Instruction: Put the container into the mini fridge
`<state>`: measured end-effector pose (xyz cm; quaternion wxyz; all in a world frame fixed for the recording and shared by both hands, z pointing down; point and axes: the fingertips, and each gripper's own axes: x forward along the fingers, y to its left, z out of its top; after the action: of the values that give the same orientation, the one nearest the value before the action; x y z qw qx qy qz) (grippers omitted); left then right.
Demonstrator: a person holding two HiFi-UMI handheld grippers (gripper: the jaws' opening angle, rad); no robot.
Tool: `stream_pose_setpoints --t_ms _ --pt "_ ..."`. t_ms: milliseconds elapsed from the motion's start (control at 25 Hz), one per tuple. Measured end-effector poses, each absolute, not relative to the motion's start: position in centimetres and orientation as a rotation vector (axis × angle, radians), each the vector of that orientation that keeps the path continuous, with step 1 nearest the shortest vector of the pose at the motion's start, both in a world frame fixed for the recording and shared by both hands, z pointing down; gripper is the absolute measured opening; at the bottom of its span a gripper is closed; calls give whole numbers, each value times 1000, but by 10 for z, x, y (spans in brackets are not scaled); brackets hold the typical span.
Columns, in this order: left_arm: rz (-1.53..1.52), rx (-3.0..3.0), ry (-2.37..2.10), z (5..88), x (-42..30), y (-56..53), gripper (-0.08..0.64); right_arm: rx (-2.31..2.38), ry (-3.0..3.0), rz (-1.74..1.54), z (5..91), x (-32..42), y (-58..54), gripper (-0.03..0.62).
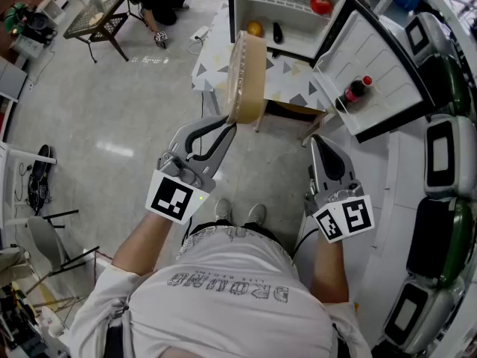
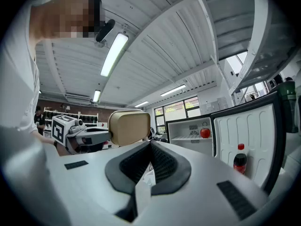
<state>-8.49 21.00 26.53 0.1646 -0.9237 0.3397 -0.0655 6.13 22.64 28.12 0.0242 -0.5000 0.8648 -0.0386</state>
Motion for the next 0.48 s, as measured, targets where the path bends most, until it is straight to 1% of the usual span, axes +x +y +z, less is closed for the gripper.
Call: stream_pose_setpoints --t_ms 480 --pt "-224 -2616 995 272 -59 209 44 -1536 2654 -173 289 93 220 2"
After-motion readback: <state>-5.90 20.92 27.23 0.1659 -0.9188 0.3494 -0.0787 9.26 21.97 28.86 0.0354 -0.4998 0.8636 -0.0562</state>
